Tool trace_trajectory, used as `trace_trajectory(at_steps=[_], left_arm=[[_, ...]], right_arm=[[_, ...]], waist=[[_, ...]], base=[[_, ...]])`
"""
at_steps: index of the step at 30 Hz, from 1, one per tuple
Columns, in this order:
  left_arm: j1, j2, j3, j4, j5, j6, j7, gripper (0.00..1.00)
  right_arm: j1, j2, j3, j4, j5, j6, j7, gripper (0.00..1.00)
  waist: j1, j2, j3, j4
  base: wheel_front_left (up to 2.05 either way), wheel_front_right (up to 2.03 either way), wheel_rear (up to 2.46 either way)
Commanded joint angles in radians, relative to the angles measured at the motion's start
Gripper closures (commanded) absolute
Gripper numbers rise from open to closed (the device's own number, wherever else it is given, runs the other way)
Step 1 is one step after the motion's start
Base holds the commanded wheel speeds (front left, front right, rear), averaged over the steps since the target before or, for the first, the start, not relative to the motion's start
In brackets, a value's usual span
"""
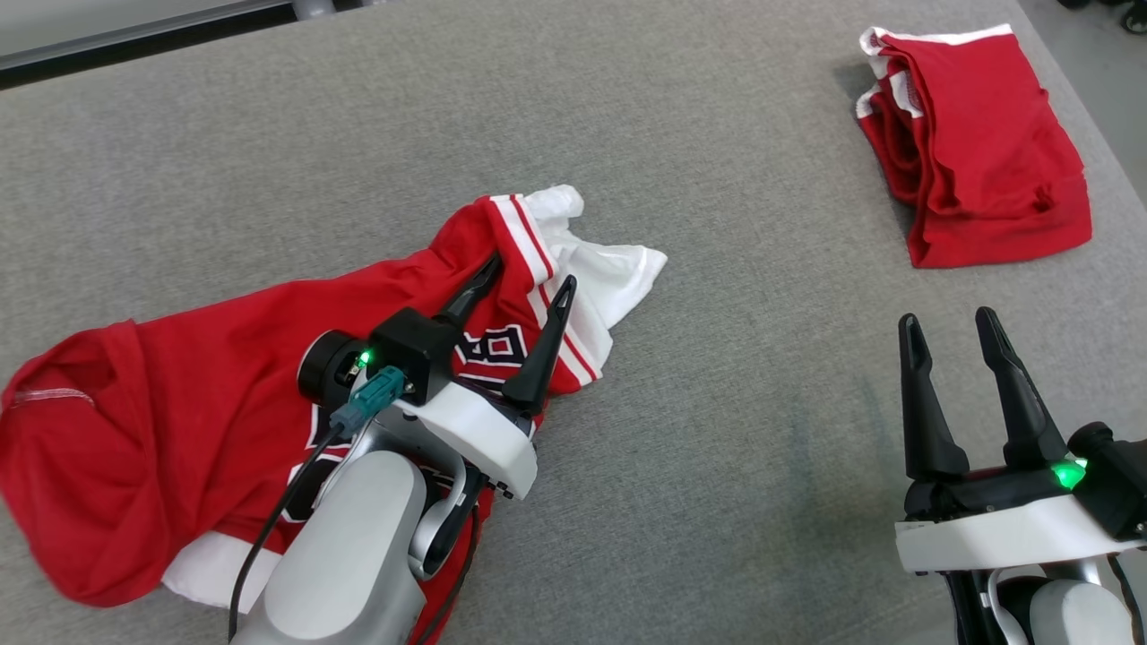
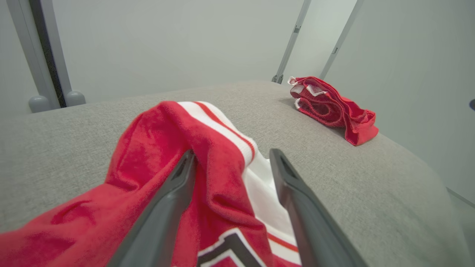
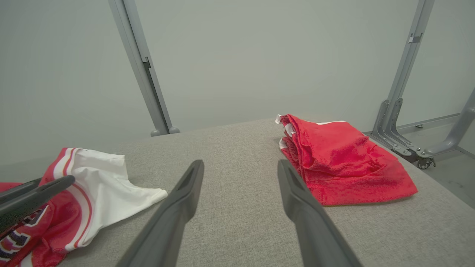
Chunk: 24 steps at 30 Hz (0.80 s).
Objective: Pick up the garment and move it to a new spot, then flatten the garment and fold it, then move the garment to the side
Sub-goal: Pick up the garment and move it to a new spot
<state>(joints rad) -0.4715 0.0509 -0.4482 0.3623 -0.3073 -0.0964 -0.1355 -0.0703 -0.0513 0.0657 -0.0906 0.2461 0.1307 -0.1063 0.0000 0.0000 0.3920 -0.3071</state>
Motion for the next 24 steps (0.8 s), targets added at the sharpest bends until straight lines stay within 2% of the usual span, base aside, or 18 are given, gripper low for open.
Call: trace_trajectory(at_steps=[1,6,9,16,24], left_arm=[[-0.008,0.005,0.002,0.0,-0.001,0.005,-0.01,0.0],[0.03,0.009,0.02,-0.034,-0.004,0.035,-0.08,0.0],[0.067,0.031,0.075,-0.087,-0.017,0.079,-0.107,0.0],[0.133,0.091,0.204,-0.168,-0.045,0.135,-0.127,0.0],[0.229,0.158,0.309,-0.202,-0.058,0.158,-0.129,0.0]], right_arm=[[-0.012,-0.001,-0.003,0.0,-0.003,0.0,-0.006,0.0],[-0.011,-0.001,-0.009,-0.004,-0.025,0.0,0.012,0.0],[-0.002,-0.001,-0.013,-0.014,-0.039,0.0,0.035,0.0],[0.012,-0.019,-0.02,-0.041,-0.05,0.0,0.075,0.0],[0.04,-0.04,-0.028,-0.055,-0.046,0.0,0.115,0.0]], waist=[[0.0,0.0,-0.014,0.016],[0.0,0.0,-0.06,0.077],[0.0,0.0,-0.097,0.134],[0.0,0.0,-0.145,0.227],[0.0,0.0,-0.201,0.305]], base=[[0.0,0.0,0.0],[0.0,0.0,0.0],[0.0,0.0,0.0],[0.0,0.0,0.0],[0.0,0.0,0.0]])
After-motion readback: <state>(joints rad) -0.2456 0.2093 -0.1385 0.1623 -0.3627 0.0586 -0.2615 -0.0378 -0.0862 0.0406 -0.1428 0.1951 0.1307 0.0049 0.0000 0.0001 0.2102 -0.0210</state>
